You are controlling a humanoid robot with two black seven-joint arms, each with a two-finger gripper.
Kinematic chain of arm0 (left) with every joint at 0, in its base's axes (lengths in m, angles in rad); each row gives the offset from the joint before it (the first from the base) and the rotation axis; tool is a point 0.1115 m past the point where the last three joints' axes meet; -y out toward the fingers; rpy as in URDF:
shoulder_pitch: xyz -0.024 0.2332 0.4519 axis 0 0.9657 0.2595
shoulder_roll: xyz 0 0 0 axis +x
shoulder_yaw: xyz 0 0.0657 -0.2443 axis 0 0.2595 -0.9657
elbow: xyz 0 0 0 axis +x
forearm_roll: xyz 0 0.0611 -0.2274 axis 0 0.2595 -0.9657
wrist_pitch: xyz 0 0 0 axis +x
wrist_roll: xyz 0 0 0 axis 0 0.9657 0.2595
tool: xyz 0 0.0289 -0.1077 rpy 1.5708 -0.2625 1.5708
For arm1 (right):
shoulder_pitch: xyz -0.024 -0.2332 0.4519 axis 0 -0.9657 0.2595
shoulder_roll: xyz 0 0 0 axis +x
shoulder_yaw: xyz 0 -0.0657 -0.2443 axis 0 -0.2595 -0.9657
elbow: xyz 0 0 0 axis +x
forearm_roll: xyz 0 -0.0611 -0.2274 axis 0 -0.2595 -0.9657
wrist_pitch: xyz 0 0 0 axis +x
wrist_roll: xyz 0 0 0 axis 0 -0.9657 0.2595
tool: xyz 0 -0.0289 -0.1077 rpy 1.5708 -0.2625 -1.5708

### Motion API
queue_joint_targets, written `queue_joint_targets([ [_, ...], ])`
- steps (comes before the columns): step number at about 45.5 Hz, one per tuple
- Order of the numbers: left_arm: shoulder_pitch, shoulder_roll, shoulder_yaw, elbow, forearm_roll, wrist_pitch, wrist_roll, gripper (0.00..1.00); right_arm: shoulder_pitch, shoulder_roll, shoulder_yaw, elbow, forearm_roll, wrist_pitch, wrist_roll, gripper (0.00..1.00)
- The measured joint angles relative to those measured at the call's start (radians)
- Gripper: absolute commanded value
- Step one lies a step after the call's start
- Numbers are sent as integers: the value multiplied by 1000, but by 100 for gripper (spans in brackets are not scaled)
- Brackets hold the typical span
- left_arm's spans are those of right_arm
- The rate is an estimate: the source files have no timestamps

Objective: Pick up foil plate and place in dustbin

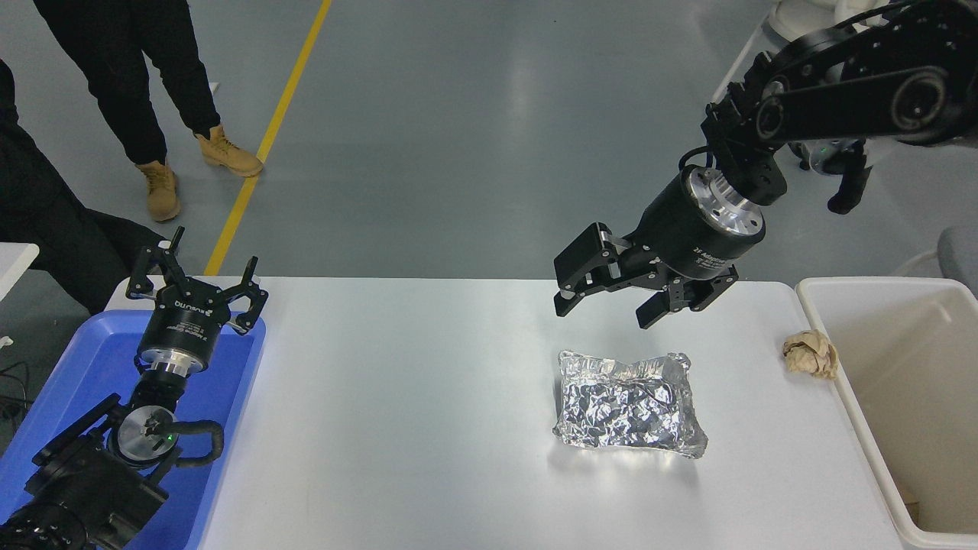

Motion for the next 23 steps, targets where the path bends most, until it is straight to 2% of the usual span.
queue_joint_targets([
  [23,0,-1,-2,0,0,0,0,100,-47,-27,-23,-37,-83,1,-2,100],
])
